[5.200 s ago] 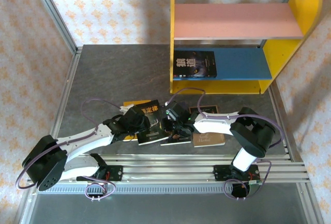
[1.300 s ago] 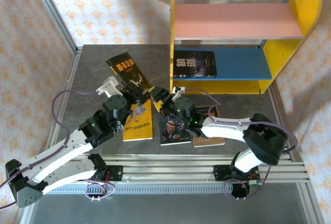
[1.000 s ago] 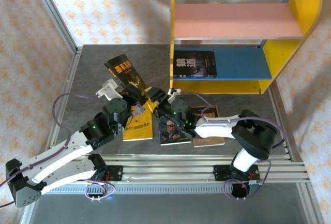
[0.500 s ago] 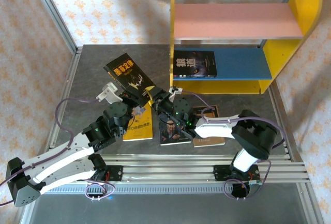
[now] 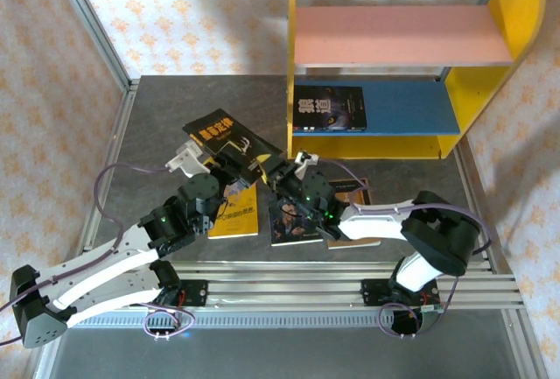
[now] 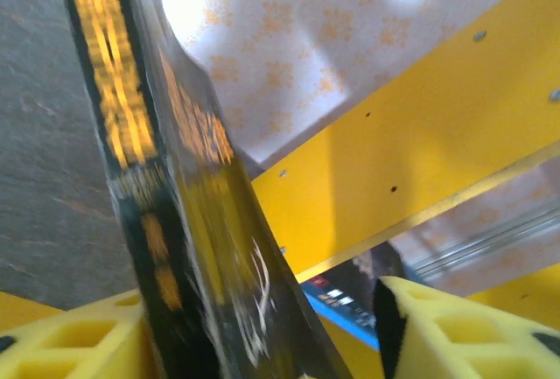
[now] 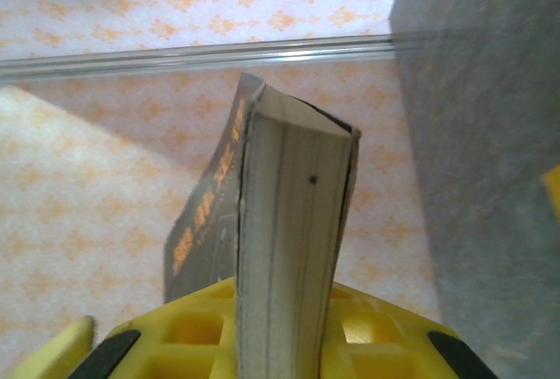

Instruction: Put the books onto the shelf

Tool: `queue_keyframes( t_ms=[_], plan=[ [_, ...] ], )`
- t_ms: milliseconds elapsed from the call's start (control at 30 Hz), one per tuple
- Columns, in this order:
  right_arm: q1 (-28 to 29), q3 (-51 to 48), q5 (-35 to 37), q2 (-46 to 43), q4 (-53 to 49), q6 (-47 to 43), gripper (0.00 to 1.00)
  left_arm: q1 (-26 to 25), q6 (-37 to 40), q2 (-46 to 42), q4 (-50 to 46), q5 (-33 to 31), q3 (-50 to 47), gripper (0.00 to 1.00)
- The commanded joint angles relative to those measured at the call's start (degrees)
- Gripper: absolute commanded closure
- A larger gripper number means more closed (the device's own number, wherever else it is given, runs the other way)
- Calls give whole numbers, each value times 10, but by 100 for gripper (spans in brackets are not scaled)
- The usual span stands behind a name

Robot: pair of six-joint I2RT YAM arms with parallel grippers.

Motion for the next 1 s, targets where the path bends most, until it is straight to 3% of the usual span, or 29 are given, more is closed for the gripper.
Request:
queue_keyframes(
  t_ms=[0,167,300,367,533,633,733,967],
  plan=[
    [-2,-55,17,-60,-45,-69,83,-1,23,-9,-68,-16,51,36],
    [-16,-102,24,-200,-202,-144,83,5,57,-8,-162,-21,91,30],
    [-53,-117,-3,-353,-359,-207,83,35,104,37,-266,44,161,29],
    [-100,-123,-42,-434,-440,-229,83,60,123,70,-304,104,189,29],
    [-252,-64,-191,-589,-684,-340,82,142,170,131,-274,368,186,29],
    [-326,-18,-295,-590,-757,-399,81,152,194,164,-262,457,185,28],
    [-376,-4,-378,-561,-759,-420,82,160,198,179,-218,539,167,28],
    [-393,39,-451,-500,-752,-472,82,179,176,213,-124,653,117,27]
  ],
)
